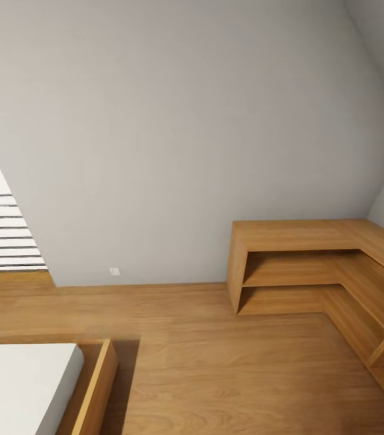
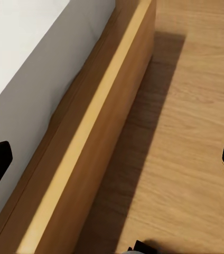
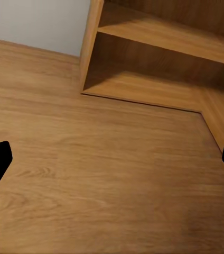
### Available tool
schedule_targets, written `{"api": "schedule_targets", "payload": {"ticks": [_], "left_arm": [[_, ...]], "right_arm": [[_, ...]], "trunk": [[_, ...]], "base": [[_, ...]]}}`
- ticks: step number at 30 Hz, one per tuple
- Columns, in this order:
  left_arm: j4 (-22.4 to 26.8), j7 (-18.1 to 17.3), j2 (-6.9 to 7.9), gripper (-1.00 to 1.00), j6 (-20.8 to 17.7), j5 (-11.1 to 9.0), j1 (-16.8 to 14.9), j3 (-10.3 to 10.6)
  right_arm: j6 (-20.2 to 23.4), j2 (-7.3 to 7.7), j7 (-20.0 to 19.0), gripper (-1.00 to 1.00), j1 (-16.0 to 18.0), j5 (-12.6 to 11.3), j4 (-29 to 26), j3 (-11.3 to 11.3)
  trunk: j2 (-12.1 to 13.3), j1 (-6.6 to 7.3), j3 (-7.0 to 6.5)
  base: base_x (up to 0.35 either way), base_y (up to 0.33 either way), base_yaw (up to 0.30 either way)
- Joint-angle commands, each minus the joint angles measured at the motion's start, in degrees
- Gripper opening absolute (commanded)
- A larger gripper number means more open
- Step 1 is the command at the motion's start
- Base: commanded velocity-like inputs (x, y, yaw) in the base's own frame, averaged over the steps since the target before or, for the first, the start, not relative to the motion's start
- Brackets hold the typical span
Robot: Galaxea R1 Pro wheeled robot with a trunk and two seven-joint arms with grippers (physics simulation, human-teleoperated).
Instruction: In the bedroom, organize the workspace by keeping the computer under the desk, ensuring the monitor is on the desk, placing the keyboard on the desk next to the monitor, placing the mouse on the desk next to the keyboard, moving the folder from the swivel chair onto the desk next to the mouse, stacking the notebook on top of the folder with the pen on top of the notebook, and positioning the swivel chair next to the desk.
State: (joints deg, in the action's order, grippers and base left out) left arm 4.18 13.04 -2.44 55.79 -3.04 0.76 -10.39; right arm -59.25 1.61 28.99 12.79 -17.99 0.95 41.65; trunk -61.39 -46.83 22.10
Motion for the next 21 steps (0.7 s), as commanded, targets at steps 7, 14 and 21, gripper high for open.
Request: {"api": "schedule_targets", "payload": {"ticks": [7, 14, 21], "left_arm": [[0.1, -0.2, -0.02, 1.0, 0.1, -0.3, 0.0, -0.1], [0.1, -0.2, -0.02, 1.0, 0.1, -0.3, 0.0, -0.1], [0.1, -0.2, -0.02, 1.0, 0.1, -0.3, 0.0, -0.1]], "right_arm": [[-0.2, -0.16, 0.1, 1.0, 0.0, -0.3, 0.0, 0.6], [0.1, -0.57, 0.1, 1.0, 0.0, -0.3, 0.2, 0.8], [0.3, -0.63, 0.1, 1.0, 0.0, -0.3, 0.2, 0.8]], "trunk": [[0.0, -0.04, 0.05], [0.0, -0.04, 0.05], [0.0, -0.04, 0.05]], "base": [[0.332, 0.0, 0.0], [0.332, 0.0, 0.0], [0.332, 0.0, 0.0]]}}
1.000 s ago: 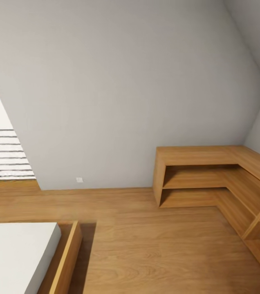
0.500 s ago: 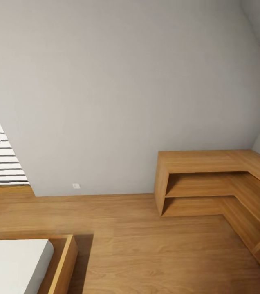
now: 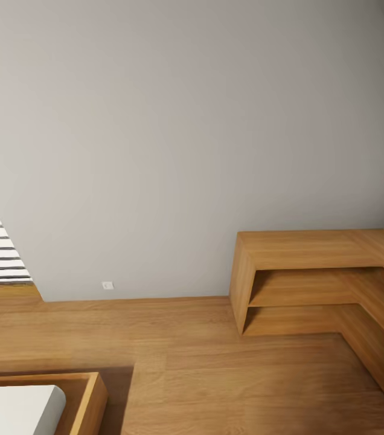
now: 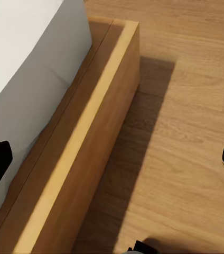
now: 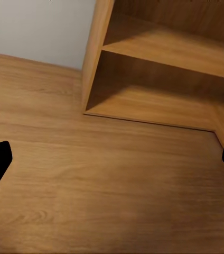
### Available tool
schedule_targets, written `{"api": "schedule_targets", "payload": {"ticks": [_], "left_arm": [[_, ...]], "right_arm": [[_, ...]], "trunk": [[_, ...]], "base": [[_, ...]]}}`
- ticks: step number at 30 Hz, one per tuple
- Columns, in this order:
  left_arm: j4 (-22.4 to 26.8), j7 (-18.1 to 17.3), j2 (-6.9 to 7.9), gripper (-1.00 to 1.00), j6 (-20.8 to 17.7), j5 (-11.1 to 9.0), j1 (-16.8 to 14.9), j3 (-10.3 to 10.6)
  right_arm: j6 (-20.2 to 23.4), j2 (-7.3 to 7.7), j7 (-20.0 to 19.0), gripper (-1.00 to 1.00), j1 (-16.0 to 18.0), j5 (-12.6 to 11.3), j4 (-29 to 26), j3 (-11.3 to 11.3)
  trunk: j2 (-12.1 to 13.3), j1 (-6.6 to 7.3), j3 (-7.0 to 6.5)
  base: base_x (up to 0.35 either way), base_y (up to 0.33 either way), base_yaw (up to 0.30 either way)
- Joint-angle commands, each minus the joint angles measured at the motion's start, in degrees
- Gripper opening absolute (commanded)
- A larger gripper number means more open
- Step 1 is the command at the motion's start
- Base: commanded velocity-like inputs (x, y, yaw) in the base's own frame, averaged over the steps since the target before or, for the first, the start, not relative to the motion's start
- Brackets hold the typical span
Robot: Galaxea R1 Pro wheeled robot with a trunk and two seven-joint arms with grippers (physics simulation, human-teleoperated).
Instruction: In the bedroom, organize the workspace by keeping the computer under the desk, ensuring the monitor is on the desk, placing the keyboard on the desk next to the monitor, placing the mouse on the desk next to the keyboard, moving the folder from the swivel chair onto the desk next to the mouse, stacking the notebook on top of the folder with the pen on top of the notebook, and positioning the swivel chair next to the desk.
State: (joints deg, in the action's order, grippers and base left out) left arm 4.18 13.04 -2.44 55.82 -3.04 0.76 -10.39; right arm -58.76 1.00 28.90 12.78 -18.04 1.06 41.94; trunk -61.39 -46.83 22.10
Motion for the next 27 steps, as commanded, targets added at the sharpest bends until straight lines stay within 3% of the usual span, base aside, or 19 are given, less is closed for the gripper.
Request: {"api": "schedule_targets", "payload": {"ticks": [1, 27], "left_arm": [[0.1, -0.2, -0.02, 1.0, 0.1, -0.3, 0.0, -0.1], [0.1, -0.2, -0.09, 1.0, 0.1, -0.3, 0.0, -0.1]], "right_arm": [[-0.2, -0.03, 0.2, 1.0, 0.0, -0.3, 0.1, 0.5], [0.6, 0.04, 0.2, 1.0, 0.0, -0.2, 0.1, 0.4]], "trunk": [[0.0, -0.04, 0.05], [0.0, -0.04, 0.05]], "base": [[0.332, 0.0, 0.0], [0.331, -0.021, 0.0]]}}
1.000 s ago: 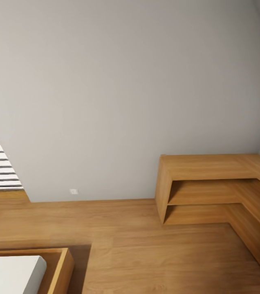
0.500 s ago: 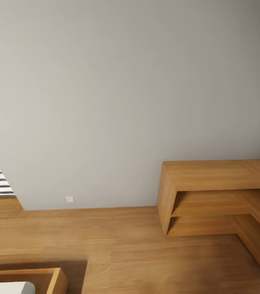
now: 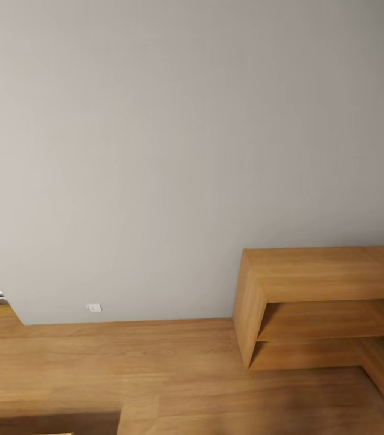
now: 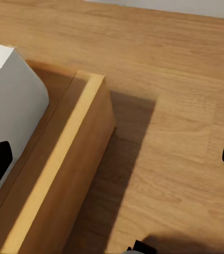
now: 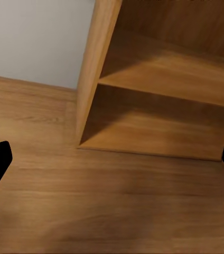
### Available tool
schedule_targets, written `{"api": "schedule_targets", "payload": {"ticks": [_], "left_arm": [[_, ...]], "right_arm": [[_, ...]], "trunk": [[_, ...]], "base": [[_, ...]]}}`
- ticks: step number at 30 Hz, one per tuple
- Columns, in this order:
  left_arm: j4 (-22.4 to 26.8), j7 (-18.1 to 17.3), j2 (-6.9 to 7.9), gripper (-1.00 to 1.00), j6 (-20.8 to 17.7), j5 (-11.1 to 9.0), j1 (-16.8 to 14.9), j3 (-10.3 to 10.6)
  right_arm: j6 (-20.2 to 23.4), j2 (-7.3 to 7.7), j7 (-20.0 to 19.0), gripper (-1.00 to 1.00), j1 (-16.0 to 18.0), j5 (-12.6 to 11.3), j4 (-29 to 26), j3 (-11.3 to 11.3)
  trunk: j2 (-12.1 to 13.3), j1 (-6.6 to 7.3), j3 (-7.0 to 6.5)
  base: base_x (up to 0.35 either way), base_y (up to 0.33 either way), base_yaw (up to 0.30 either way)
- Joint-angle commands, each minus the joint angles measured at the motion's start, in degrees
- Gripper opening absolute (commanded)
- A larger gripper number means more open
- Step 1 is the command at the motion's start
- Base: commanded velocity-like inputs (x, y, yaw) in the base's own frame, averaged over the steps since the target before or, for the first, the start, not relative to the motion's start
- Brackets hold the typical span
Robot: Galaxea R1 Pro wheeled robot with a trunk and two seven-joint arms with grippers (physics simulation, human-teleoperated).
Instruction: In the bedroom, organize the workspace by keeping the computer under the desk, ensuring the monitor is on the desk, placing the keyboard on the desk next to the monitor, placing the mouse on the desk next to the keyboard, moving the folder from the swivel chair onto the desk next to the mouse, stacking the notebook on top of the folder with the pen on top of the notebook, and positioning the swivel chair next to the desk.
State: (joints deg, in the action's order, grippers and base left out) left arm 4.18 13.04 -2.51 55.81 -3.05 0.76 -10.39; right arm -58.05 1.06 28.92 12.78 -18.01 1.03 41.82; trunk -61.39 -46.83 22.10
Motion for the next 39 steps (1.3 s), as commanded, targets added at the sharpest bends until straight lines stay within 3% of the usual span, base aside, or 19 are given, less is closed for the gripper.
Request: {"api": "schedule_targets", "payload": {"ticks": [1, 19, 35, 39], "left_arm": [[0.1, -0.2, -0.01, 1.0, 0.1, -0.3, 0.0, -0.1], [0.1, -0.1, 0.05, 1.0, 0.1, -0.3, 0.0, -0.1], [0.1, -0.1, 0.05, 1.0, 0.0, -0.3, 0.0, -0.1], [0.1, -0.1, 0.05, 1.0, -1.3, -0.3, 0.0, -0.1]], "right_arm": [[-0.1, -0.04, 0.2, 1.0, 0.0, -0.3, 0.1, 0.5], [1.2, -0.31, 0.1, 1.0, 0.0, -0.7, -0.2, 0.6], [1.7, -0.27, 0.1, 1.0, 0.0, -0.7, -0.3, 0.5], [5.0, -0.27, 0.0, 1.0, 0.0, -0.7, -0.4, 0.6]], "trunk": [[0.0, -0.04, 0.05], [0.0, -0.04, 0.05], [0.0, -0.04, 0.05], [0.0, -0.04, 0.05]], "base": [[0.322, -0.128, 0.0], [0.252, -0.085, -0.011], [0.006, -0.001, -0.248], [0.0, 0.0, -0.267]]}}
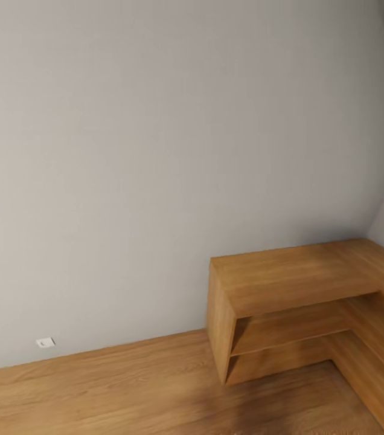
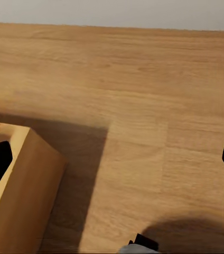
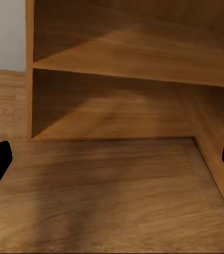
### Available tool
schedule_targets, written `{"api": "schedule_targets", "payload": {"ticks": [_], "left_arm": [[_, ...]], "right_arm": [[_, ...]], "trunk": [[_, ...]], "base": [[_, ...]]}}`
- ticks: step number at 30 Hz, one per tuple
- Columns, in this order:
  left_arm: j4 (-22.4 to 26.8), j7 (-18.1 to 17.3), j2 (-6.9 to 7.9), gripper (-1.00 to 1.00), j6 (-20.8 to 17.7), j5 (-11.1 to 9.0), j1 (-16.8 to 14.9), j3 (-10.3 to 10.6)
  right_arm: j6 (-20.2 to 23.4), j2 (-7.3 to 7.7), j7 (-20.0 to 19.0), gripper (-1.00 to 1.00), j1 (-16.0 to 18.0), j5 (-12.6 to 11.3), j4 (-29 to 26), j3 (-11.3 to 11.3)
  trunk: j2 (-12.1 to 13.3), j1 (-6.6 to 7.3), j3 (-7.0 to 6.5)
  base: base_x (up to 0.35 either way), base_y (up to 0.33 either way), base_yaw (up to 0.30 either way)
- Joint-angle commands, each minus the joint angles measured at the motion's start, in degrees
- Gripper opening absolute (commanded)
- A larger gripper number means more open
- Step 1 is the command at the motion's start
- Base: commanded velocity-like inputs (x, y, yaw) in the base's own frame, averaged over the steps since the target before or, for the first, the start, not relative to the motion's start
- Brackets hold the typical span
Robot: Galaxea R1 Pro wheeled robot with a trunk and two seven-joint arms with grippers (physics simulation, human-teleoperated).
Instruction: In the bedroom, organize the workspace by keeping the computer under the desk, ensuring the monitor is on the desk, placing the keyboard on the desk next to the monitor, placing the mouse on the desk next to the keyboard, moving the folder from the swivel chair onto the desk next to the mouse, stacking the notebook on top of the folder with the pen on top of the notebook, and positioning the swivel chair next to the desk.
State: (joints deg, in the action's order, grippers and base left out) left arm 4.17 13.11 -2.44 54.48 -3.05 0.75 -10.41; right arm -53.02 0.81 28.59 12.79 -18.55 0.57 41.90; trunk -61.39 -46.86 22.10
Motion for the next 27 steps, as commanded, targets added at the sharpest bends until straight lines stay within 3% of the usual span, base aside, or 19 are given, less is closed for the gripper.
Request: {"api": "schedule_targets", "payload": {"ticks": [1, 6, 17, 27], "left_arm": [[0.1, -0.2, -0.02, 1.0, -0.2, -0.3, 0.0, 0.0], [0.1, -0.2, -0.02, 1.0, -1.1, -0.3, 0.0, 0.0], [0.1, -0.2, -0.02, 1.0, -1.2, -0.3, 0.0, 0.0], [0.1, -0.2, -0.1, 1.0, -1.4, -0.3, 0.0, 0.0]], "right_arm": [[0.5, -0.02, 0.3, 1.0, 0.0, -0.2, 0.0, 0.5], [2.9, -0.02, -0.1, 1.0, 0.0, -0.2, -0.1, 0.5], [2.8, -0.02, -0.2, 1.0, 0.0, -0.2, -0.1, 0.3], [2.7, -0.02, -0.2, 1.0, 0.0, -0.2, -0.1, -0.3]], "trunk": [[0.0, 0.0, 0.05], [0.0, 0.0, 0.05], [0.0, 0.0, 0.05], [0.0, 0.0, 0.05]], "base": [[0.0, 0.0, -0.267], [0.0, 0.0, -0.268], [0.007, 0.0, -0.275], [0.264, 0.0, -0.297]]}}
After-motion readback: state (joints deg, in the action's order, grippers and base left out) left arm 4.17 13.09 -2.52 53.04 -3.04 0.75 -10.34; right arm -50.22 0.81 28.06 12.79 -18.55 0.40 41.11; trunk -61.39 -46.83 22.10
